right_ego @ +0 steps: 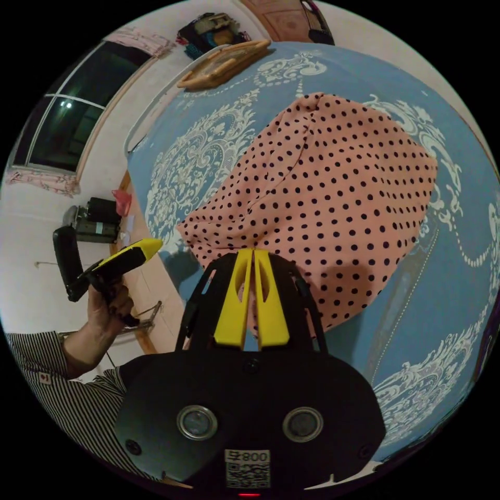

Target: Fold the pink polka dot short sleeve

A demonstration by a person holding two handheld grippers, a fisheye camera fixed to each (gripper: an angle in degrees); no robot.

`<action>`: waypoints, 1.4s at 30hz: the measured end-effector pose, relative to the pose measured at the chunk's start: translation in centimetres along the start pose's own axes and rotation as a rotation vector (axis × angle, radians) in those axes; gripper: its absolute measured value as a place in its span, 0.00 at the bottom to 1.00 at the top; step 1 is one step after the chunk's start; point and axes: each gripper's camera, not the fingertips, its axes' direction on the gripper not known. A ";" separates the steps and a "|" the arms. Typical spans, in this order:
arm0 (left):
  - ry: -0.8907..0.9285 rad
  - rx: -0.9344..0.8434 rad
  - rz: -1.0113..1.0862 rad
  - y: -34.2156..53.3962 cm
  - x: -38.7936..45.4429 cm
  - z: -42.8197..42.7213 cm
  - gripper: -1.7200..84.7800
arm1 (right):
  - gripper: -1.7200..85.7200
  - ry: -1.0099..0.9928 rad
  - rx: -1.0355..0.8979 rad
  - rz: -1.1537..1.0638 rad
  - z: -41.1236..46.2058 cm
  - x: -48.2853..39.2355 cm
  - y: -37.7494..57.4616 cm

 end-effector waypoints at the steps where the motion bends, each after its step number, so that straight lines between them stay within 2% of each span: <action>1: -0.005 -0.028 0.023 -0.5 0.5 0.7 0.02 | 0.02 -0.008 0.024 -0.003 -1.0 0.0 0.9; 6: -0.089 -0.217 -0.052 -2.1 -1.2 5.0 0.02 | 0.03 -0.041 0.107 0.080 -5.8 2.8 6.1; 11: 0.010 -0.185 -0.094 0.1 -2.3 2.9 0.03 | 0.07 -0.151 0.165 0.261 -8.8 8.2 13.8; 15: 0.124 -0.214 -0.155 2.3 -3.5 2.5 0.04 | 0.13 -0.350 0.137 0.405 -8.0 11.9 18.5; 19: 0.281 -0.299 -0.150 3.1 -2.5 4.4 0.06 | 0.13 -0.498 0.183 0.491 -8.1 14.3 21.5; 25: 0.385 -0.406 -0.111 1.5 -0.1 9.2 0.07 | 0.12 -0.565 0.234 0.584 -10.6 17.1 25.4; 30: 0.433 -0.391 -0.187 1.0 -0.8 9.9 0.04 | 0.13 -0.628 0.236 0.610 -11.9 18.4 27.2; 42: 0.500 -0.353 -0.194 0.5 -2.1 7.4 0.03 | 0.13 -0.789 0.276 0.646 -14.4 19.3 30.5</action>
